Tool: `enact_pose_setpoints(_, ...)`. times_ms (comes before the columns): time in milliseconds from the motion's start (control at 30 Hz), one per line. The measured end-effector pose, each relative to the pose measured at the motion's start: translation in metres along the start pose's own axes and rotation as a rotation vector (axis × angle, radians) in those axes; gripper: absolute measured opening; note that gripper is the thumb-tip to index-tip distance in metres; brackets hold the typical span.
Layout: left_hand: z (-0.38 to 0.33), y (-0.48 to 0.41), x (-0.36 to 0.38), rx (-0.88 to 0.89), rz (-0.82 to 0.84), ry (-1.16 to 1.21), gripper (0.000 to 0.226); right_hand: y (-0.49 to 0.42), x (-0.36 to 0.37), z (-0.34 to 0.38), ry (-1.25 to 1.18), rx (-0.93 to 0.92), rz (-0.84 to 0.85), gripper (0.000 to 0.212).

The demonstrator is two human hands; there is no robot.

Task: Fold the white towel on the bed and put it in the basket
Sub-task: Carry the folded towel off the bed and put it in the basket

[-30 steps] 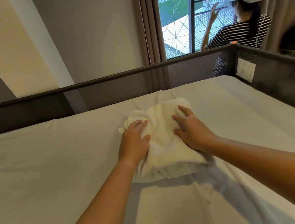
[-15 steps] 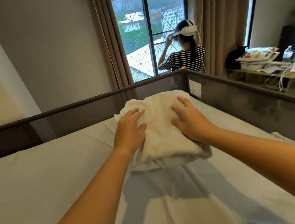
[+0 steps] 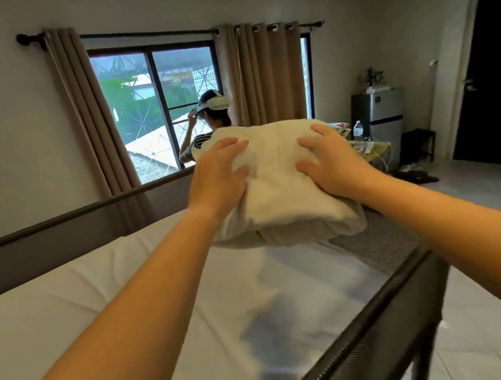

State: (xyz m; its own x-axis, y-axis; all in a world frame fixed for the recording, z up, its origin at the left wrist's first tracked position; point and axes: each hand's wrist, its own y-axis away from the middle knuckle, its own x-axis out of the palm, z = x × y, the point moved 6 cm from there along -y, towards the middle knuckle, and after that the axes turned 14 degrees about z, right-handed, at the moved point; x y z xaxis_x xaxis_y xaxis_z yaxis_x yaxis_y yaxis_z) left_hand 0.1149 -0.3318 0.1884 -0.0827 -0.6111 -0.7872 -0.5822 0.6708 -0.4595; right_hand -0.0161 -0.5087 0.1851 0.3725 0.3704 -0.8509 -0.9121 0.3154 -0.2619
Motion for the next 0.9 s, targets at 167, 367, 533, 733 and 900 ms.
enact_pose_setpoints(167,-0.105,-0.023,0.039,0.126,0.026,0.031,0.051,0.054,-0.075,-0.069,0.041,0.095,-0.079,0.059)
enact_pose_setpoints(367,-0.221,-0.030,0.095,0.240,0.059,0.059,0.050,0.129,-0.144,-0.148,0.083,0.228,-0.171,0.057)
enact_pose_setpoints(533,-0.296,-0.029,0.159,0.307,0.146,0.101,0.051,0.192,-0.177,-0.210,0.118,0.333,-0.188,0.057)
enact_pose_setpoints(733,-0.361,-0.032,0.230,0.376,0.236,0.106,0.050,0.250,-0.196,-0.280,0.087,0.440,-0.170,0.056)
enact_pose_setpoints(900,-0.393,-0.030,0.289,0.391,0.318,0.127,0.050,0.280,-0.195,-0.333,0.053,0.522,-0.155,0.056)
